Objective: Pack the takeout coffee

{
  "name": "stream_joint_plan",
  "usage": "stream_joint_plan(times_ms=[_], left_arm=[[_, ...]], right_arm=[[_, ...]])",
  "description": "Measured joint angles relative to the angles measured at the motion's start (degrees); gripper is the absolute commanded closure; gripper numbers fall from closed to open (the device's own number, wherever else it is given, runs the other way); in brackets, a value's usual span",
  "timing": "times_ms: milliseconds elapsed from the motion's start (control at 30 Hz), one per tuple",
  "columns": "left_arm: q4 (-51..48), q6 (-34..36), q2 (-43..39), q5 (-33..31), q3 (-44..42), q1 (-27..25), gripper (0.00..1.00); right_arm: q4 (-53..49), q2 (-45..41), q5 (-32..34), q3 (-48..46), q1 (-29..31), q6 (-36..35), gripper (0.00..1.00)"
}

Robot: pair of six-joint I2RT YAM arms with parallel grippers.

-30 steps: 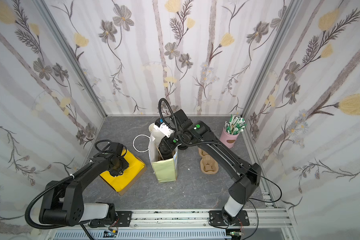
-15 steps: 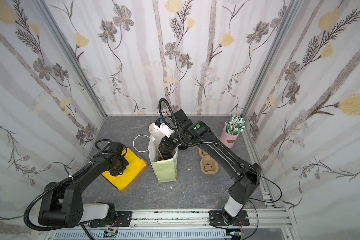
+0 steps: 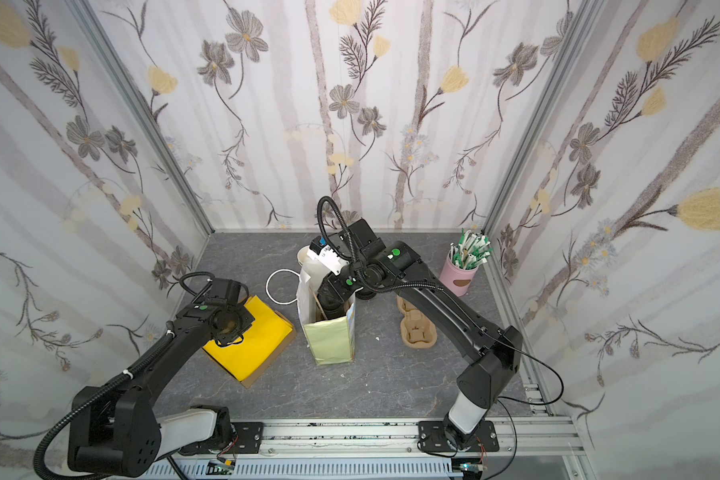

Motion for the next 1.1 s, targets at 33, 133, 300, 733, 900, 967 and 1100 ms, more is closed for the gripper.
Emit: stream_joint_plan(times_ms=[33, 133, 300, 733, 900, 967, 1100], left_arm=[[0.0, 0.0, 0.5, 0.2, -0.2, 0.0, 0.51], [-0.4, 0.0, 2.8, 1.6, -0.7, -0.4, 0.51], [-0.6, 1.3, 5.4, 2.6, -0.6, -1.6, 0.53], [-1.3, 3.7, 8.2, 0.7, -1.0, -2.3, 0.81], [-1.6, 4.2, 8.1, 0.0, -1.0, -2.3, 1.0], [-1.7, 4.2, 7.7, 0.0, -1.0, -2.2, 1.0], [-2.6, 4.4, 6.0, -0.5, -0.2, -2.3, 1.0]], right_arm=[[0.0, 0.0, -0.1, 0.0, 0.0, 0.0, 0.76], [0.0, 0.0, -0.3, 0.0, 0.0, 0.0, 0.76], [0.0, 0.0, -0.4, 0.0, 0.0, 0.0, 0.76], [0.1, 0.7, -0.5, 0.0, 0.0, 0.0, 0.76], [0.1, 0.7, -0.6, 0.0, 0.0, 0.0, 0.76], [0.1, 0.8, -0.6, 0.0, -0.1, 0.0, 0.76], [0.1, 0.8, -0.6, 0.0, -0.1, 0.0, 0.76]])
